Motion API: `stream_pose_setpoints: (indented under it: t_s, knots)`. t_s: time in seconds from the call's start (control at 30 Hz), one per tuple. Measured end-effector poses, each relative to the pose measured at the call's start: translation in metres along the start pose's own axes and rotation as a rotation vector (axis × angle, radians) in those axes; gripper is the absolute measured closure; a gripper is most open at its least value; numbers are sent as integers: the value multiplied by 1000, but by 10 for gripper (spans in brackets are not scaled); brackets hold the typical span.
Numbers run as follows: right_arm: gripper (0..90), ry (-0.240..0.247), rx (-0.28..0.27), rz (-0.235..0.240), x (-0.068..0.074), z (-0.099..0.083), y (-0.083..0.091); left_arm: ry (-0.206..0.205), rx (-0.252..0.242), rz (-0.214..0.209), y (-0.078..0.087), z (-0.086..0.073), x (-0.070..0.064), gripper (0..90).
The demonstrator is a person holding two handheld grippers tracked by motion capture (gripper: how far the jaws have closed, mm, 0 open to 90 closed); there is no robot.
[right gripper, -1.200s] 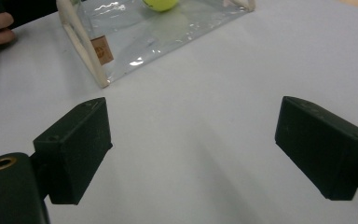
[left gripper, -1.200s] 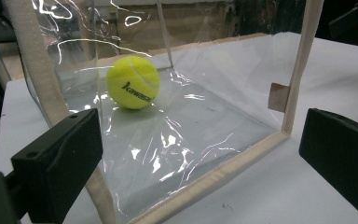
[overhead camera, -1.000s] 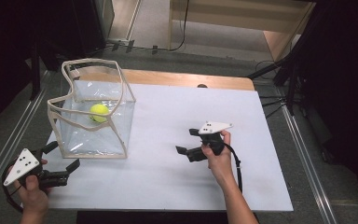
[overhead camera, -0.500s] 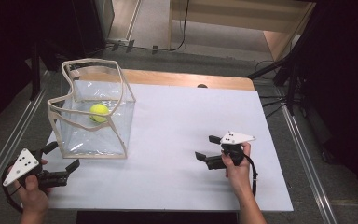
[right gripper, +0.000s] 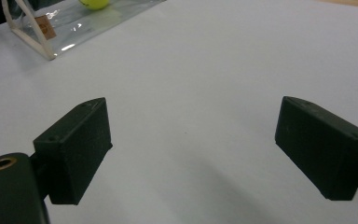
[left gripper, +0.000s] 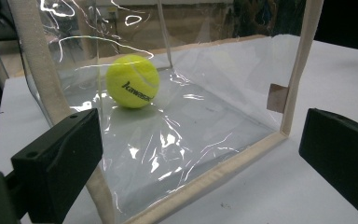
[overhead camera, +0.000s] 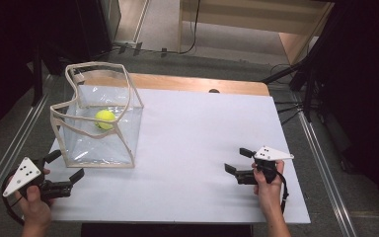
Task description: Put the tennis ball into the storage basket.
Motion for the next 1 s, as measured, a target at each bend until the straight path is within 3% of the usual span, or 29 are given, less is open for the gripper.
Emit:
stream_pose_setpoints:
  t_s: [0.37, 0.47, 0.7, 0.87, 1.0]
  knots:
    - [95, -41, -36, -49, -16, -18, 26, -1, 0, -5, 0, 0, 0, 0]
    - [95, -67, -74, -71, -22, -25, 38, -3, 3, -4, 0, 0, 0, 0]
    - [95, -94, -95, -112, -30, -37, 52, -1, 1, -10, 0, 0, 0, 0]
    - [94, -131, -144, -148, -38, -43, 70, -6, 3, -14, -1, 1, 0, 0]
    - [94, -149, -164, -158, -42, -45, 74, -6, 9, -12, -2, 1, 0, 0]
Point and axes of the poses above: each handheld gripper's, and its own axes: y roughly backward along the jaws, z roughly out of its top, x roughly to its left, the point moved 4 cm from there along -y, roughly forward along the jaws, and after that the axes turned 6 degrees about x, right-handed, at the moved point
